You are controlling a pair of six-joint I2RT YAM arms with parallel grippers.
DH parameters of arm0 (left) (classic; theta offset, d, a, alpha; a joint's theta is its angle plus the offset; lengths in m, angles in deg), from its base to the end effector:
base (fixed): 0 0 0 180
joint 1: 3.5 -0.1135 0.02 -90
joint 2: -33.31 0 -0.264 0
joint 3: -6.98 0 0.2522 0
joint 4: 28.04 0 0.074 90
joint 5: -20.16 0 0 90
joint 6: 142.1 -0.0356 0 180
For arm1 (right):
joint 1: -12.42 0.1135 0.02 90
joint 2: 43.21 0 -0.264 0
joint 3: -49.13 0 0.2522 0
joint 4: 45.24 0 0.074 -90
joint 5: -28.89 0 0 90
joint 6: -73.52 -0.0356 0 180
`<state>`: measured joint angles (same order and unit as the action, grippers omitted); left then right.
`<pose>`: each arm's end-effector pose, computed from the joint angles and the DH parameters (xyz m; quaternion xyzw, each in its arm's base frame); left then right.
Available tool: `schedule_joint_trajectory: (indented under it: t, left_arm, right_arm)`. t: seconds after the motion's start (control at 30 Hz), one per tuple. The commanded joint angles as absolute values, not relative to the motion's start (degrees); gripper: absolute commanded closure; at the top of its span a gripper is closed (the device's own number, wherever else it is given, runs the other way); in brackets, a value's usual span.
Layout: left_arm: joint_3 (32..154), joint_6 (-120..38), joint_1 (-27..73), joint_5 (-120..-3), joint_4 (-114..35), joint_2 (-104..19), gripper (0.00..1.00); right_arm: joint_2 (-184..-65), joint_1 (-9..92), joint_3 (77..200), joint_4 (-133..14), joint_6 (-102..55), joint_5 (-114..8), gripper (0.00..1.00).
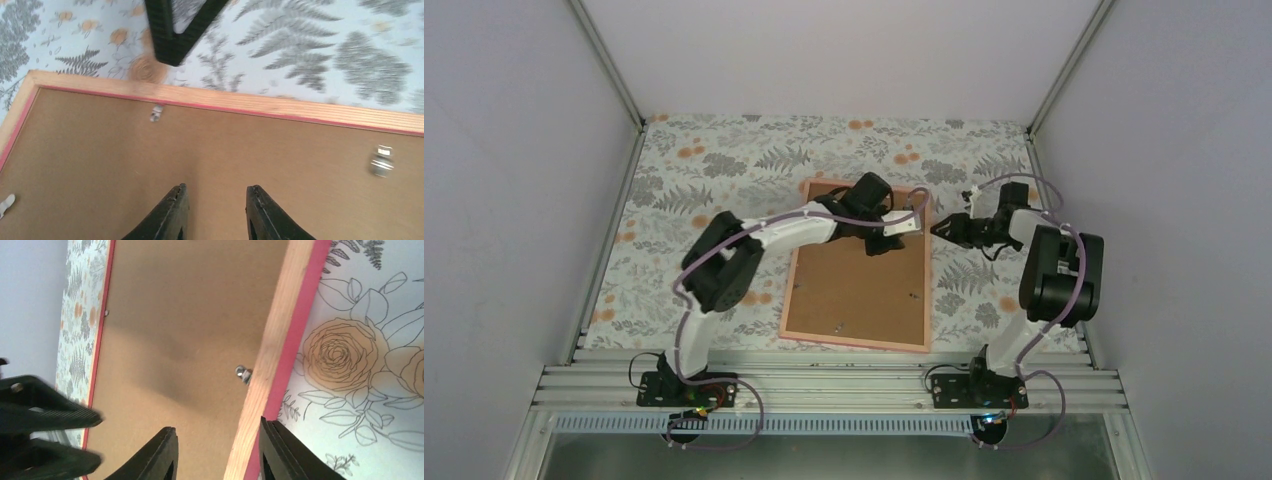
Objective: Put the photo into the frame
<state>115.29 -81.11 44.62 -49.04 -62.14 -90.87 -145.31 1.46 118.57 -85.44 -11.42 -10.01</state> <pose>0.3110 -0.3657 0.1808 0.6244 0.6841 -0.2231 0.3038 0.3156 -0.0329 0.1435 -0.0183 0.8943 0.4036 0.1926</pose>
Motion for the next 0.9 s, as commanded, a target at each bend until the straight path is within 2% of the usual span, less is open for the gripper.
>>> schedule_joint_trajectory:
  t: [0.0,0.23,0.53,0.87]
  left_arm:
    - [103.46,-87.33,46.97,-43.41,-56.27,-81.04,0.68]
    - [93.49,-88.50,54.37,-45.55,-53.29,-77.29,0.68]
    - [93.80,-81.93,57.45,-55.49,-50.20,-82.44,0.68]
    - [101.96,-77.76,56.84,-59.95,-51.35,-90.27,0.78]
  right_arm:
    - [-141.35,0.81,116.86,-92.30,-7.60,-11.94,0.56]
    - [-144.83,0.70,119.19,-96.84,-10.15,-10.28,0.47]
    - [-146.96,1.26,119.03,-96.79,-13.10,-13.27,0.47]
    - [-149.37,3.77,117.80,-93.90,-14.26,-11.84,0.67]
